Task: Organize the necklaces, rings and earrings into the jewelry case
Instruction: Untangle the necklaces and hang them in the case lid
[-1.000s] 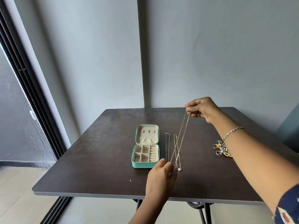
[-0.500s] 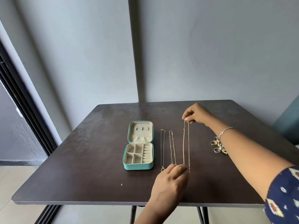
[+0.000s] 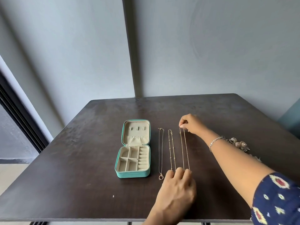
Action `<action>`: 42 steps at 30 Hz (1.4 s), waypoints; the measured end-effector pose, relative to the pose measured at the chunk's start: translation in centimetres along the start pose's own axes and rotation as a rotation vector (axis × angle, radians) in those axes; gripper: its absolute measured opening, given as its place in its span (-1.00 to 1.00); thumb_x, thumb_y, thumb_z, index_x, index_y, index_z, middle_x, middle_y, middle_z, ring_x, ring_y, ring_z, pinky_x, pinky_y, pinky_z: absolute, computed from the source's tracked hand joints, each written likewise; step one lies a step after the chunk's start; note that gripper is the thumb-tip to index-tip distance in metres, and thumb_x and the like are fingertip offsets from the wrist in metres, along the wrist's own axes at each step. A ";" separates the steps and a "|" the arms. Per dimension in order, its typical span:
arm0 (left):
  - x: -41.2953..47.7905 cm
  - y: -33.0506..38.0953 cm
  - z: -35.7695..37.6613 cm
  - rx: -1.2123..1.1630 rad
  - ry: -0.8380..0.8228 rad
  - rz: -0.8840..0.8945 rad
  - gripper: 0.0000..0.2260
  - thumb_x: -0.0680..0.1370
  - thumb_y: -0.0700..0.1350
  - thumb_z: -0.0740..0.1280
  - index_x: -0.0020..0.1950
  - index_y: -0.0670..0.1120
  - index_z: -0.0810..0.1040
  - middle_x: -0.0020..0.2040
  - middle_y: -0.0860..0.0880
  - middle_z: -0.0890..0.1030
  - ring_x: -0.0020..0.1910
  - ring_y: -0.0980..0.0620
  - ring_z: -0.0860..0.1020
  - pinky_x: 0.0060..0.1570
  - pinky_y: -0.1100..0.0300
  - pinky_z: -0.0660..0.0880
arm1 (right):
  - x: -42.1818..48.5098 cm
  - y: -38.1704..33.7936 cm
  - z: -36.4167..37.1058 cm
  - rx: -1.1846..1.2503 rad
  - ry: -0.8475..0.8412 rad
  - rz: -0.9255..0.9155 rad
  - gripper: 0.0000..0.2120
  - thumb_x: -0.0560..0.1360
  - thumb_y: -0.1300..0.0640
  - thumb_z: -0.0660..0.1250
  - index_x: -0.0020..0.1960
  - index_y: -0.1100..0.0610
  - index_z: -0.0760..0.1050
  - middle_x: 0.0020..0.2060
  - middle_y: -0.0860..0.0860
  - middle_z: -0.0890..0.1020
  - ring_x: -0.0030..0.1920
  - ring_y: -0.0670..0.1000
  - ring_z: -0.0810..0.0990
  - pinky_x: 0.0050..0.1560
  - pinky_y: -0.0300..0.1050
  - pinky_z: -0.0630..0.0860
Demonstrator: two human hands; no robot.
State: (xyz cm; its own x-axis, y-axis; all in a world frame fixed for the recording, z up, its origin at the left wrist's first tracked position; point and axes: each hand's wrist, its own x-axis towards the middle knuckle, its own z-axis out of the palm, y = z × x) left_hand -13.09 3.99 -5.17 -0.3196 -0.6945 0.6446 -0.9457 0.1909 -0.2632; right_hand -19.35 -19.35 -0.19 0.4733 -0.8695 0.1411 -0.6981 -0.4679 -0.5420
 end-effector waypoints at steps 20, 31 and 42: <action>0.0 0.0 1.1 -0.086 0.010 -0.119 -0.73 0.39 0.08 0.20 -0.45 0.00 0.48 -0.38 0.09 0.46 -0.38 0.09 0.40 -0.50 0.25 0.27 | 0.4 0.8 1.6 0.050 -0.009 0.030 -0.94 0.44 0.30 0.34 -0.11 0.19 0.56 -0.34 -0.01 0.53 -0.24 0.02 0.49 -0.26 -0.21 0.35; -1.3 -1.6 -0.6 -0.322 0.046 -0.381 -0.92 0.39 -0.08 0.23 -0.15 0.04 0.46 -0.28 0.10 0.49 -0.24 0.09 0.39 -0.38 0.27 0.36 | -3.7 -2.1 0.6 0.169 0.110 -0.085 -0.92 0.45 0.24 0.35 -0.21 0.13 0.56 -0.30 -0.04 0.58 -0.27 -0.05 0.49 -0.20 -0.20 0.36; -3.6 -6.0 -2.8 -0.422 0.181 -0.687 -0.84 0.43 -0.02 0.19 -0.23 -0.02 0.54 -0.28 0.06 0.57 -0.20 0.11 0.39 -0.25 0.28 0.32 | -10.3 -6.6 2.0 0.309 -0.078 -0.180 -0.74 0.39 0.27 0.41 -0.35 -0.03 0.50 -0.42 -0.14 0.53 -0.37 -0.18 0.44 -0.25 -0.28 0.37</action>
State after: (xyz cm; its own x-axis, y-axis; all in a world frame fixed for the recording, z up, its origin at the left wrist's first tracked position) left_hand -6.44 7.26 -3.91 0.3672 -0.6358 0.6789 -0.8653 0.0342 0.5001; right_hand -18.56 -7.04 0.26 0.6219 -0.7571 0.2000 -0.4102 -0.5325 -0.7404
